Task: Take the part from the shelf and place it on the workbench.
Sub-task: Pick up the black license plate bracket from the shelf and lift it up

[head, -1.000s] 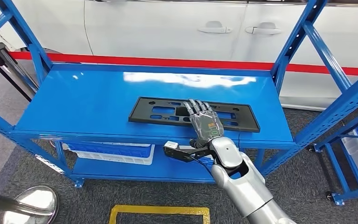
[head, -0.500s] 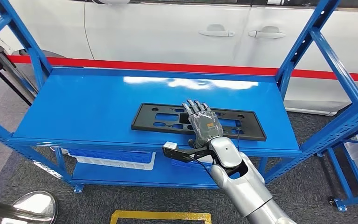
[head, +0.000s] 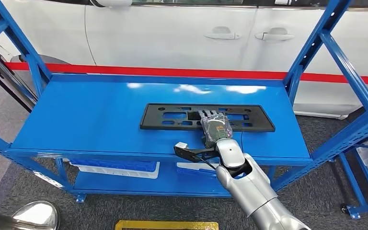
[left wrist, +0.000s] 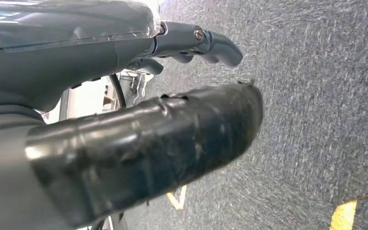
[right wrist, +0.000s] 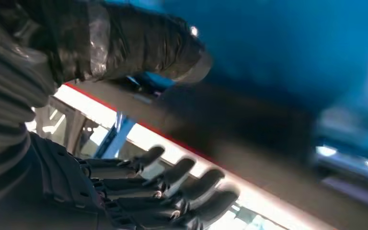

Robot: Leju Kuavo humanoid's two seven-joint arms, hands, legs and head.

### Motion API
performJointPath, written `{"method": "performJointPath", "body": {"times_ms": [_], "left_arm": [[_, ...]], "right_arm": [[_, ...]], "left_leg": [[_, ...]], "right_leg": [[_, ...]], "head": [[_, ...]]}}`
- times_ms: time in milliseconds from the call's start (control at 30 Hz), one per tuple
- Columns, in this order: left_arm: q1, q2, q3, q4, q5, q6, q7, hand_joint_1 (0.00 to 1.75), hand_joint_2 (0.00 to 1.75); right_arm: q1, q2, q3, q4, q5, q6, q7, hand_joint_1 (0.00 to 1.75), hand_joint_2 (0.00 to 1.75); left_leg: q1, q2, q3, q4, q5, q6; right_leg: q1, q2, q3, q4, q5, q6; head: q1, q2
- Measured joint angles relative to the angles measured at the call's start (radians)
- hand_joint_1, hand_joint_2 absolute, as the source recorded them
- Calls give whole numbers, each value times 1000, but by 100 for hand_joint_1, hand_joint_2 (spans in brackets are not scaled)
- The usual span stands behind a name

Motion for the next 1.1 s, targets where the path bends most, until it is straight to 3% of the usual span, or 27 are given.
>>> {"method": "performJointPath", "body": {"times_ms": [67, 200, 300, 433, 467, 900, 1033, 1100], "left_arm": [[0, 0, 0, 0, 1, 0, 0, 0, 0], [-1, 0, 0, 0, 3, 1, 0, 0, 0], [-1, 1, 0, 0, 12, 2, 0, 0, 0], [-2, 5, 0, 0, 19, 5, -2, 0, 0], [-3, 5, 0, 0, 19, 6, -3, 0, 0], [-3, 8, 0, 0, 22, 9, -10, 0, 0], [-3, 8, 3, 0, 44, 1, -32, 0, 175], [-2, 7, 8, 0, 53, 0, -45, 0, 175]], "right_arm": [[-3, -1, -1, 17, 3, 0, 1, 166, 175], [-17, -1, -2, 39, 9, -1, 1, 156, 175], [-30, 0, -4, 59, 15, 6, -9, 162, 175], [-47, 3, -10, 84, 19, 21, -25, 170, 175], [-51, 5, -11, 90, 20, 23, -27, 171, 175], [-60, 15, -16, 125, 18, 12, -45, 175, 175], [-53, 14, -23, 119, -5, -41, -90, 175, 175], [-32, 6, -27, 90, -37, -72, -126, 175, 175]], "left_leg": [[-2, 0, 0, 0, 0, 2], [-5, 0, 1, 0, -4, 10], [-7, 0, 3, 0, -6, 14], [-8, 0, 6, 1, -8, 17], [-8, 0, 6, 1, -8, 17], [-6, 0, 9, 0, -8, 17], [-5, 0, 10, 0, -8, 17], [-4, 0, 10, 0, -8, 17]], "right_leg": [[2, 1, 1, -2, 1, -23], [1, 1, 5, -9, 3, -28], [0, 1, 8, -12, 2, -20], [-3, 1, 13, -17, 1, 18], [-4, 1, 14, -17, 1, 23], [3, 0, 14, -13, 0, 24], [4, 1, 13, -13, 0, 24], [4, 0, 13, -13, 0, 24]], "head": [[0, 0], [0, 0], [0, 0], [0, 0], [0, 0], [0, 0], [0, 0], [0, 0]]}}
